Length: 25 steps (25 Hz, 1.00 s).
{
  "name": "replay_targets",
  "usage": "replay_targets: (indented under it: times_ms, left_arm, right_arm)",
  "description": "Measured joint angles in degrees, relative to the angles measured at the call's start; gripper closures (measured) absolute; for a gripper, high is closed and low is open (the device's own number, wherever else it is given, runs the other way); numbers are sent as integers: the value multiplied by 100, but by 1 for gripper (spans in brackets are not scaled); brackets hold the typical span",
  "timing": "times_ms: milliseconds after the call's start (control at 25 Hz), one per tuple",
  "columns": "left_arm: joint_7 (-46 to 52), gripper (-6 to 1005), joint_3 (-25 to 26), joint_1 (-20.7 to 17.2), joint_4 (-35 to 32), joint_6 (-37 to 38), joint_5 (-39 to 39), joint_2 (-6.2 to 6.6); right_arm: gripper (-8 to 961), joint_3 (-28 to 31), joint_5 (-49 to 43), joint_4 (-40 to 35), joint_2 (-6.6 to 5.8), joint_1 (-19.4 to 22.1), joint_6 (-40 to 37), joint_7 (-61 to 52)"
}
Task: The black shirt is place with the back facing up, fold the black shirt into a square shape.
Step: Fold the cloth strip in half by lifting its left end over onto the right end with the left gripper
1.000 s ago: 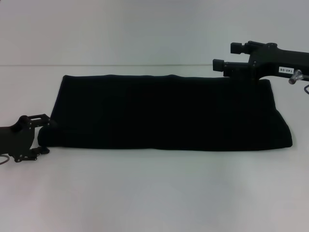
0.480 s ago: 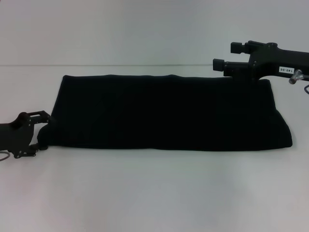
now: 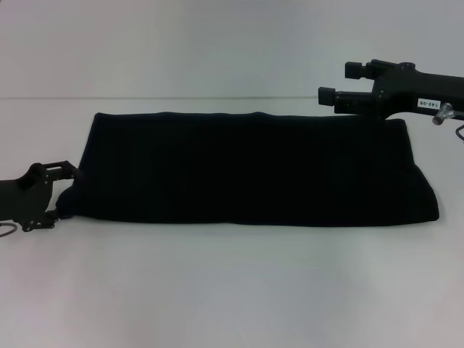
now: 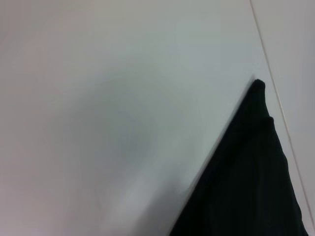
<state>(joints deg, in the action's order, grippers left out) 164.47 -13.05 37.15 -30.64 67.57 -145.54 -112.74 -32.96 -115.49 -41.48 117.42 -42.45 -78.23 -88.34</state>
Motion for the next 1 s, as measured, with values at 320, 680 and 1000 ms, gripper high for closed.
replay_targets:
  times_ms: [320,680,1000]
  left_arm:
    - [-127,336,-7,38,51,-9,-1,-2]
    - [-497,558,23,15,118,-8,1,-3]
    - [-594,761,13,-10,126,-21,33,-3]
  right_arm:
    - [45,2,0,6,8,-9,19,13]
    - [44,9,0,5,9,-9,20,25]
    - [44,7,0,1,9,-9,21,29]
